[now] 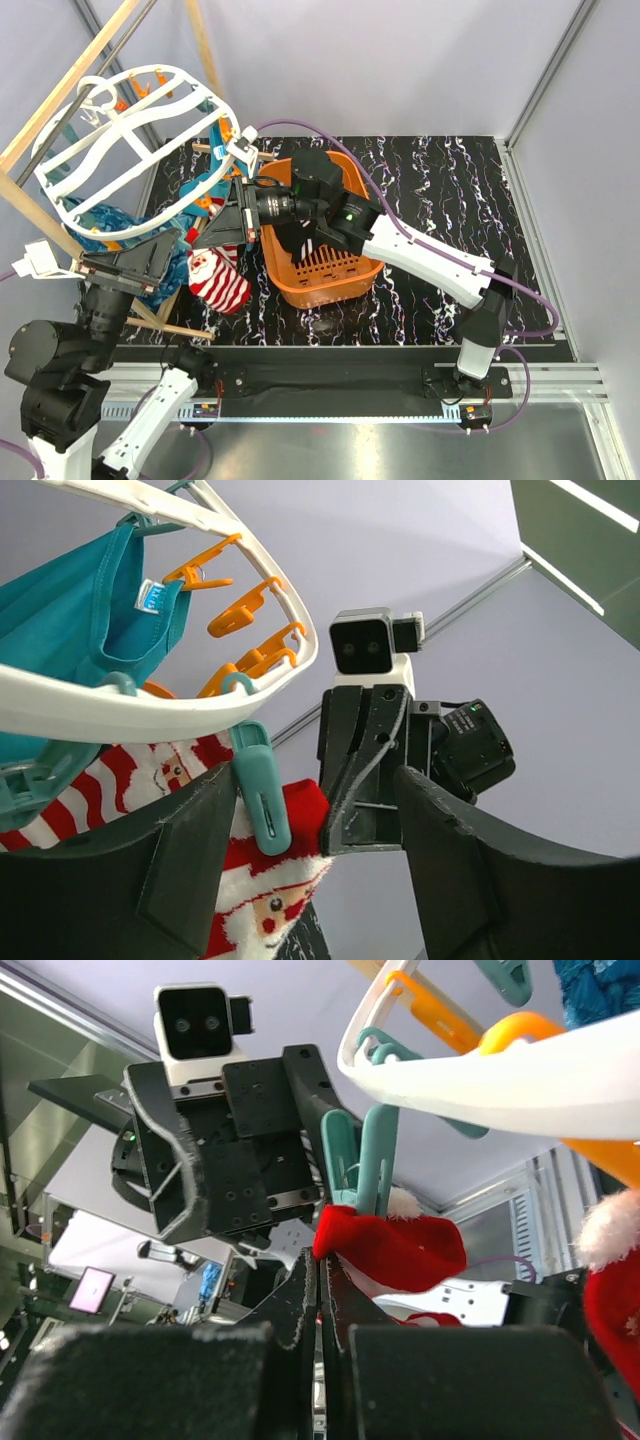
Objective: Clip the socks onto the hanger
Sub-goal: Clamp the sock onto the hanger.
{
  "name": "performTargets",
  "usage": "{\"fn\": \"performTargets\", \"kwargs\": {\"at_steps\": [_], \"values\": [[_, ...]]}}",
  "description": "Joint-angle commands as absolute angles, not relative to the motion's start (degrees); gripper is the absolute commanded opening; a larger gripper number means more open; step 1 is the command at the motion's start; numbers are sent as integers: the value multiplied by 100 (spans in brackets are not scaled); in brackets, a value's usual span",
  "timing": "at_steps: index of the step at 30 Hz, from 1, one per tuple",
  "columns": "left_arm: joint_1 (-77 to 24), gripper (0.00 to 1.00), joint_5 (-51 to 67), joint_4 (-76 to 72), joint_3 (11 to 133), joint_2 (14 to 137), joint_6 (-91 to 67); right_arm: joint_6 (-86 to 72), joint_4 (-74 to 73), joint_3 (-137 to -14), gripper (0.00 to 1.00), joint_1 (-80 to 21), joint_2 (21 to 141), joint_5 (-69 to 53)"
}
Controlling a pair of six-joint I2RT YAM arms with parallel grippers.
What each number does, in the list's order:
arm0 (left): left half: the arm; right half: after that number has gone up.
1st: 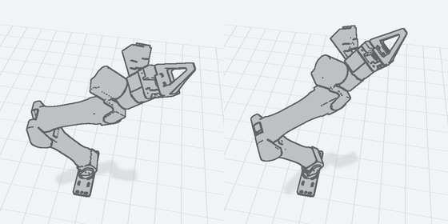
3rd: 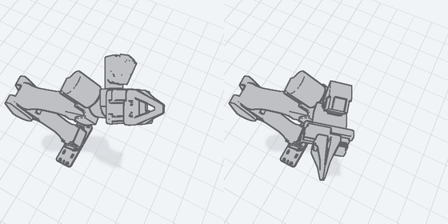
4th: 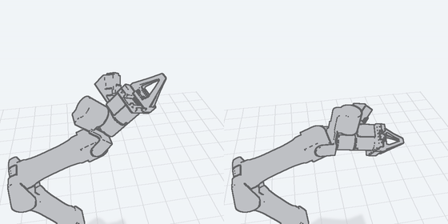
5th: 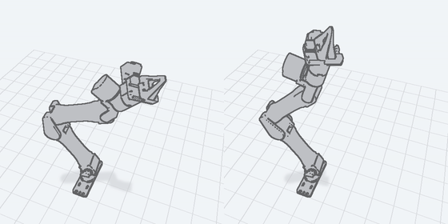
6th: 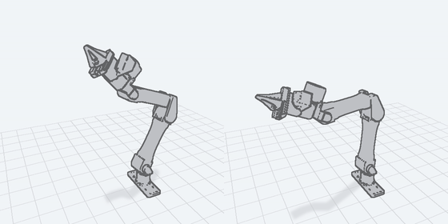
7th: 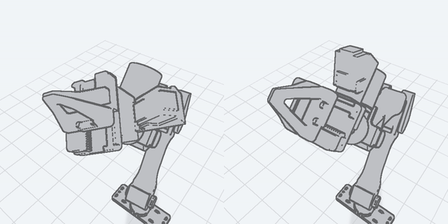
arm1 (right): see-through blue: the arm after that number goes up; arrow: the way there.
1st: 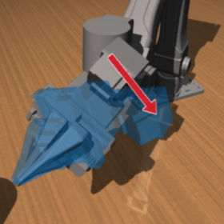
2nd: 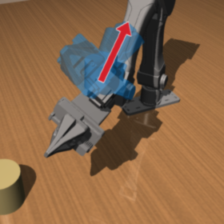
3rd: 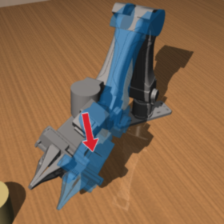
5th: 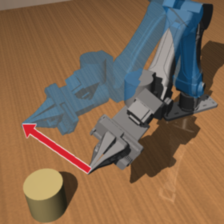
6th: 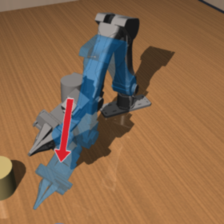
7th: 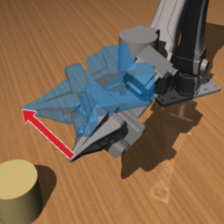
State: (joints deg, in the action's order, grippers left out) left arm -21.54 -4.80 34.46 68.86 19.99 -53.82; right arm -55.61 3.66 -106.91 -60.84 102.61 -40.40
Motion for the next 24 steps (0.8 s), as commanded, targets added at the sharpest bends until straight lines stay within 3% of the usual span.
{"fn": "performTargets", "kwargs": {"at_steps": [1,9,18,24], "values": [[-2162,69,-212,3129,6925,1890,-5282,-5204,282,-10793,0,-6012,10160,-3920],[-2171,60,194,3014,7381,1635,-4537,-4404,-649,-10784,0,-5757,10055,-3499],[-2162,58,-1326,4807,9649,2092,-2655,-3833,-1010,-10635,0,-5063,9984,-3638],[-2162,57,-1310,4913,9194,2153,-2891,-3227,-1467,-11213,0,-4694,10291,-3753]]}}
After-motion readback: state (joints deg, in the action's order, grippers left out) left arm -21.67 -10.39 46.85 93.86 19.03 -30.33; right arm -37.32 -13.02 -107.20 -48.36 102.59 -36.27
